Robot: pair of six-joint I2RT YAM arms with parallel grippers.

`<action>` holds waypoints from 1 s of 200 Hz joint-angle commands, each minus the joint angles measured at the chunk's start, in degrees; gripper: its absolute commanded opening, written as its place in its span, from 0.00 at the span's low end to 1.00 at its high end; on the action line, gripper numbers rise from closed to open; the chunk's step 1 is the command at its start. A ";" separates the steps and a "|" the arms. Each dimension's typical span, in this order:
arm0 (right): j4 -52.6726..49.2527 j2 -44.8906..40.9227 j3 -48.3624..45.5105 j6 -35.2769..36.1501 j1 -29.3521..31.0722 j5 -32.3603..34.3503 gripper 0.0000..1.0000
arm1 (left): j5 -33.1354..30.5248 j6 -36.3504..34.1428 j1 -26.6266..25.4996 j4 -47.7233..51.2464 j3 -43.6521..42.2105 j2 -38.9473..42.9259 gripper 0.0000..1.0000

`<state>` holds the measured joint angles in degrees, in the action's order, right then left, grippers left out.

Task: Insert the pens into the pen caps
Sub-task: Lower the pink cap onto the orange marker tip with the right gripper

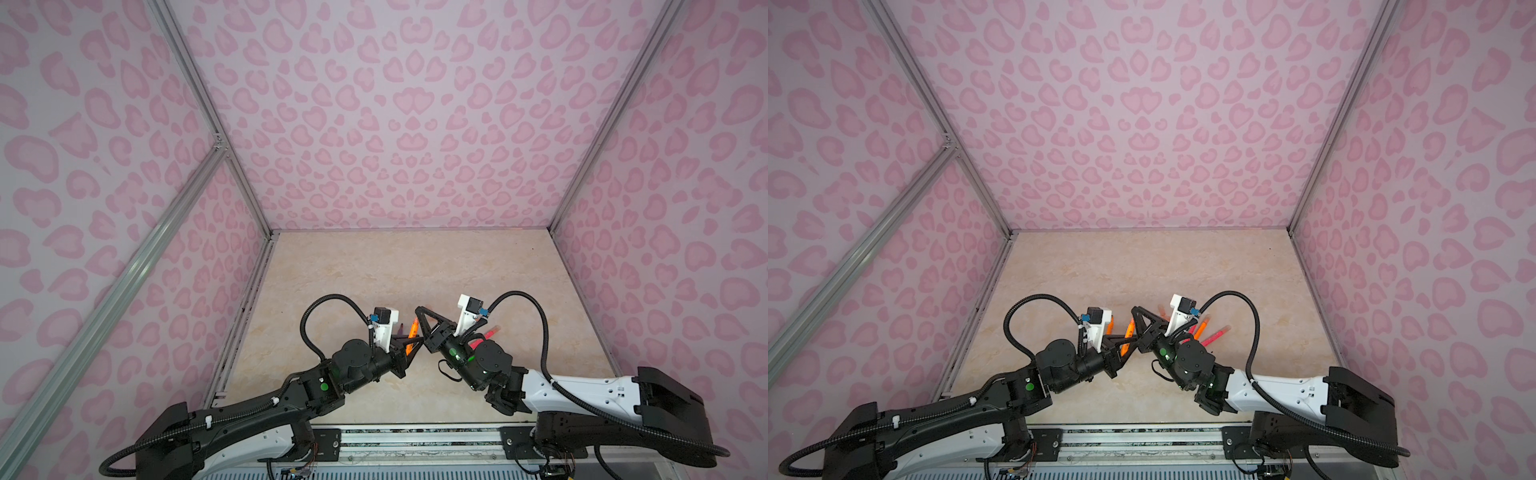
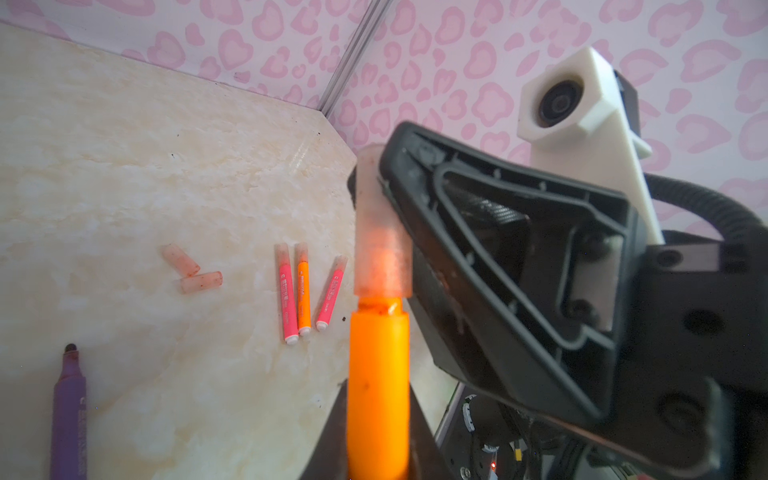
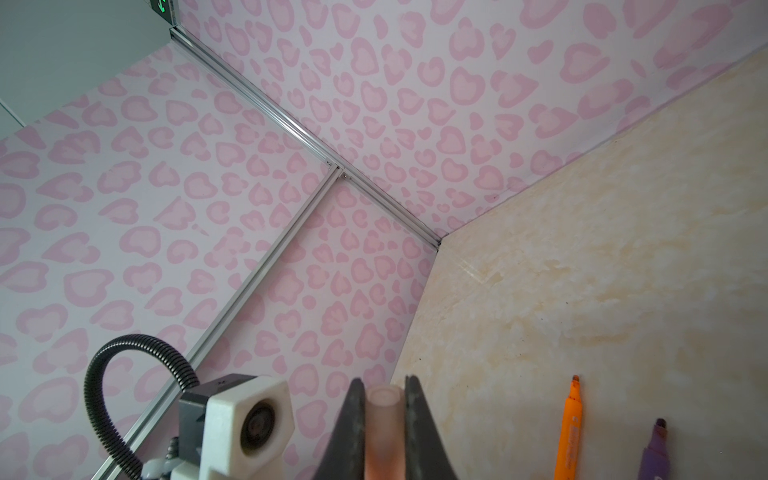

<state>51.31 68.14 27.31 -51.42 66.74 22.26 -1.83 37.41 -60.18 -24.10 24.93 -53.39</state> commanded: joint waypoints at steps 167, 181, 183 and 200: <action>-24.70 -17.86 3.54 7.67 -6.35 -7.39 0.53 | 2.96 -4.63 0.70 -3.05 2.21 0.23 0.03; -25.33 -16.10 5.12 7.40 -6.63 -7.60 0.52 | 3.14 -5.79 0.73 -2.39 2.60 -0.24 0.03; -25.33 -15.84 5.38 7.39 -6.69 -7.59 0.52 | 3.12 -5.88 0.69 -2.37 2.65 -0.28 0.03; -26.35 -13.03 7.72 7.64 -6.75 -8.08 0.49 | 3.14 -6.93 0.69 -1.55 3.04 -0.66 0.03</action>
<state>28.69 52.56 32.75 -43.94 60.16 16.19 0.51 33.17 -59.59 -26.17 26.92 -53.58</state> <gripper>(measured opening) 0.511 0.177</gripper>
